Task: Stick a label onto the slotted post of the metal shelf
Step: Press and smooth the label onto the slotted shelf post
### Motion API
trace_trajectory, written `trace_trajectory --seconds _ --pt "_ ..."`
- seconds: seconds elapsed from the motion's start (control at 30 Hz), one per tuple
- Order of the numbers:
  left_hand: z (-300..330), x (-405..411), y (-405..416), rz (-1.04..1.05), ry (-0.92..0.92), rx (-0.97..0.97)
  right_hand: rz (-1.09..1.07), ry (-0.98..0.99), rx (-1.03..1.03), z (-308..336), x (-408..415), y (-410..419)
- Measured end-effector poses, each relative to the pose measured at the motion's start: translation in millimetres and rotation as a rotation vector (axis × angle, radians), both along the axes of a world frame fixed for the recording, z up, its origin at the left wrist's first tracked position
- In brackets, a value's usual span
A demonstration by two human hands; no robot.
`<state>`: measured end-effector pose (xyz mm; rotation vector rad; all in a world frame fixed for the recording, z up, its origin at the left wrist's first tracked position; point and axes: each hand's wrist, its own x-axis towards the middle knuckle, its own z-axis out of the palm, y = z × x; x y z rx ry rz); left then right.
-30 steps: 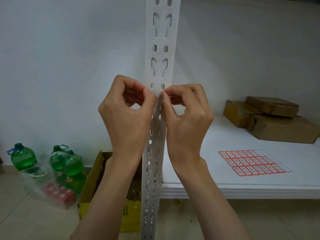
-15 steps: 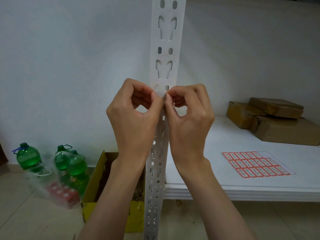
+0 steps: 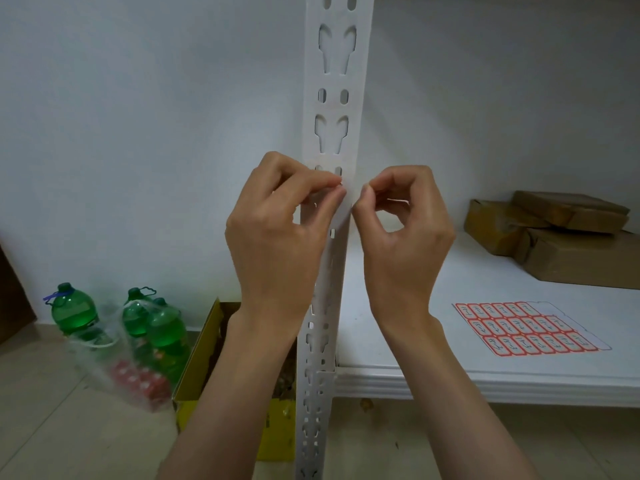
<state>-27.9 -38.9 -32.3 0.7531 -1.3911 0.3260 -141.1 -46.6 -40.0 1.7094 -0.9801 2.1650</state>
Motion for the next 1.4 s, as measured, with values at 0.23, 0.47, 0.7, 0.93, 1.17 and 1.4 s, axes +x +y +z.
trace_trajectory --seconds 0.23,0.47,0.7,0.93,1.17,1.4 --pt "2 -7 3 0.157 -0.047 -0.022 0.076 -0.07 0.009 5 6 6" --pt "5 -9 0 0.155 -0.034 -0.038 0.092 -0.105 0.021 5 6 8" --pt "5 -14 -5 0.256 -0.078 0.02 0.086 -0.092 0.033 7 5 11" --pt "-11 -19 -7 0.134 0.057 -0.001 0.079 -0.086 0.042 7 1 13" --pt "-4 -12 -3 0.144 0.011 -0.059 0.08 -0.097 0.049 6 -2 10" --pt "-6 -14 -7 0.194 -0.03 -0.05 0.1 -0.076 0.059 7 0 14"
